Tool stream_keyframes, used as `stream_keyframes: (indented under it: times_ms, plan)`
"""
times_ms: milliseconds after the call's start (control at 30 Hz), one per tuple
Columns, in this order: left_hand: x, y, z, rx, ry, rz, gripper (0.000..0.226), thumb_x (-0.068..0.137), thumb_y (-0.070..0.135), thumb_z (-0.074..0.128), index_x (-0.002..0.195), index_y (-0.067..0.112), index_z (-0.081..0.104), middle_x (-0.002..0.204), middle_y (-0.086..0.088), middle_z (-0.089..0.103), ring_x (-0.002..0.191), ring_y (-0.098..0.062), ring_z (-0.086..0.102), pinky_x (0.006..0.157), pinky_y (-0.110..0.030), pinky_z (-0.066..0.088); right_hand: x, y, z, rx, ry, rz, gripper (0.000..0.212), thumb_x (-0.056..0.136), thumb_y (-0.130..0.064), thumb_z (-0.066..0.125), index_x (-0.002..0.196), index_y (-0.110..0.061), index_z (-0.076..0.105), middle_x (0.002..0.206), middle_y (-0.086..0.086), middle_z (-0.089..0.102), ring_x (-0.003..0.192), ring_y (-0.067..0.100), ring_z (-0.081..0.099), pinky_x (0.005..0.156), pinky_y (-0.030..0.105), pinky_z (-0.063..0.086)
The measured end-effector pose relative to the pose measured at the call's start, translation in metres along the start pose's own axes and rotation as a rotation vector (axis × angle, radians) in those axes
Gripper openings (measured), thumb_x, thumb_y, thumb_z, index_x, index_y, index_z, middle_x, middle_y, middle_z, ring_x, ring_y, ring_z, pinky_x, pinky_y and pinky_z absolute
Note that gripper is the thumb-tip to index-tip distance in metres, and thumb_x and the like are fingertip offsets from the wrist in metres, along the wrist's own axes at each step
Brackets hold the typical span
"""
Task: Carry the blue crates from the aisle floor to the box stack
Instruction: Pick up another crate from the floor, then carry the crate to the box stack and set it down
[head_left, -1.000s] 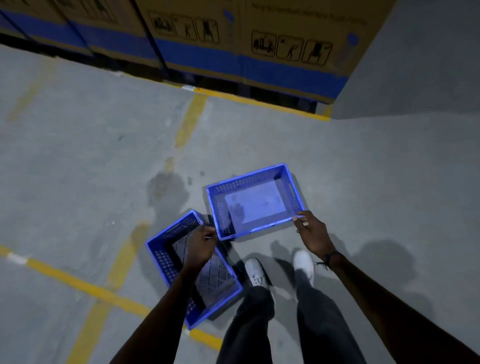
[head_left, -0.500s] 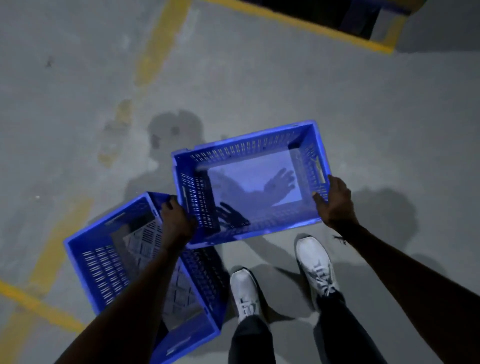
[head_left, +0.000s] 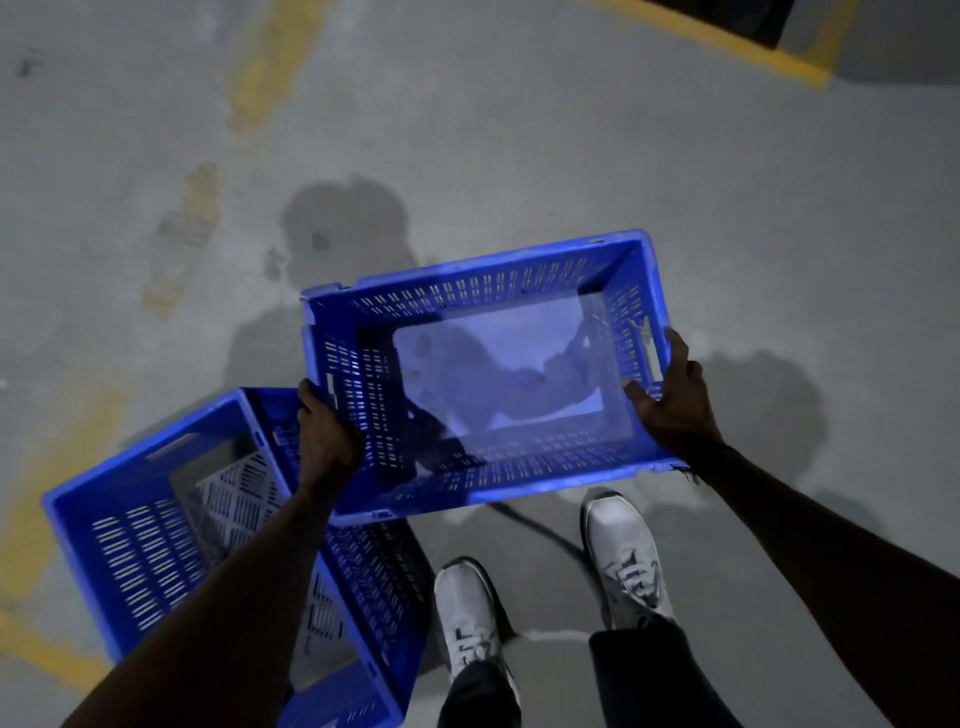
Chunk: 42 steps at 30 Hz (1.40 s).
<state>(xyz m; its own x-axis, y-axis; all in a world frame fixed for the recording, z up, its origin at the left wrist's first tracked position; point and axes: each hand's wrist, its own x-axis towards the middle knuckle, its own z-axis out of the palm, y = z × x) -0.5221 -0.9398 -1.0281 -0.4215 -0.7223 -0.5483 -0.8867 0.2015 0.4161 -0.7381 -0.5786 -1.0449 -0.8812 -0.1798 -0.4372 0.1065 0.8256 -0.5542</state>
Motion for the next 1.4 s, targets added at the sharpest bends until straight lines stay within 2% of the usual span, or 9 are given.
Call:
stream_keyframes:
  times_ms: [167,367,533,667,900,1067,1200,1267,1400]
  plan:
    - [-0.011,0.02,-0.039,0.069,-0.076,0.118,0.08,0.089,0.003,0.056,0.155,0.011,0.011,0.109,-0.029,0.056,0.082,-0.039,0.054,0.066,-0.043,0.038,0.003,-0.022,-0.034,-0.045,0.01,0.066,0.087,0.081,-0.047,0.064,0.155,-0.023,0.025,0.112,0.029,0.056,0.108,0.044,0.054,0.095,0.045,0.044]
    - [-0.063,0.068,-0.114,0.207,-0.147,0.174,0.079,0.09,0.001,0.063,0.154,0.006,0.017,0.117,-0.031,0.054,0.105,-0.048,0.056,0.073,-0.049,0.043,-0.024,-0.065,-0.101,-0.156,-0.039,0.075,0.075,0.086,-0.031,0.068,0.152,-0.018,0.032,0.112,0.03,0.061,0.107,0.047,0.059,0.089,0.046,0.047]
    - [-0.124,0.112,-0.192,0.278,-0.124,0.131,0.072,0.093,0.003,0.063,0.153,0.013,0.024,0.123,-0.027,0.048,0.102,-0.048,0.058,0.07,-0.049,0.05,-0.074,-0.117,-0.166,-0.124,-0.083,0.06,0.071,0.086,-0.018,0.071,0.149,-0.009,0.04,0.107,0.032,0.067,0.101,0.046,0.065,0.084,0.045,0.051]
    - [-0.183,0.144,-0.265,0.348,-0.078,0.101,0.071,0.095,0.008,0.062,0.152,0.021,0.023,0.121,-0.023,0.048,0.09,-0.041,0.057,0.067,-0.05,0.054,-0.117,-0.164,-0.216,-0.096,-0.171,0.12,0.072,0.088,-0.02,0.068,0.151,-0.013,0.036,0.121,0.029,0.064,0.113,0.043,0.061,0.093,0.042,0.047]
    - [-0.322,0.185,-0.393,0.371,0.034,0.062,0.071,0.097,0.018,0.058,0.157,0.016,0.02,0.125,-0.027,0.047,0.106,-0.048,0.056,0.072,-0.045,0.042,-0.196,-0.256,-0.314,-0.031,-0.277,0.09,0.066,0.086,-0.026,0.066,0.147,-0.016,0.042,0.126,0.022,0.063,0.105,0.039,0.063,0.09,0.039,0.047]
    - [-0.428,0.172,-0.458,0.213,0.113,0.021,0.072,0.092,0.019,0.063,0.153,0.013,0.026,0.118,-0.028,0.051,0.1,-0.051,0.058,0.071,-0.044,0.041,-0.232,-0.328,-0.374,-0.05,-0.352,-0.011,0.059,0.089,-0.022,0.065,0.144,-0.02,0.043,0.105,0.015,0.067,0.075,0.028,0.062,0.068,0.031,0.046]
    - [-0.506,0.141,-0.492,0.034,0.177,-0.099,0.076,0.08,0.018,0.063,0.15,0.008,0.034,0.11,-0.028,0.06,0.096,-0.046,0.059,0.068,-0.038,0.035,-0.251,-0.39,-0.403,-0.131,-0.43,-0.156,0.058,0.09,-0.027,0.065,0.145,-0.023,0.045,0.118,0.021,0.066,0.103,0.037,0.064,0.094,0.04,0.049]
    - [-0.549,0.124,-0.502,-0.112,0.248,-0.154,0.087,0.066,0.024,0.058,0.15,0.01,0.039,0.109,-0.018,0.064,0.095,-0.04,0.062,0.07,-0.037,0.04,-0.271,-0.425,-0.412,-0.164,-0.449,-0.246,0.056,0.091,-0.026,0.064,0.144,-0.021,0.048,0.12,0.02,0.066,0.099,0.036,0.064,0.093,0.041,0.048]
    - [-0.625,0.068,-0.502,-0.442,0.414,-0.303,0.085,0.066,0.025,0.058,0.15,0.025,0.046,0.114,-0.008,0.071,0.098,-0.032,0.068,0.081,-0.046,0.059,-0.324,-0.49,-0.415,-0.183,-0.478,-0.416,0.051,0.088,-0.018,0.062,0.139,-0.016,0.055,0.114,0.02,0.069,0.086,0.031,0.062,0.09,0.039,0.048]
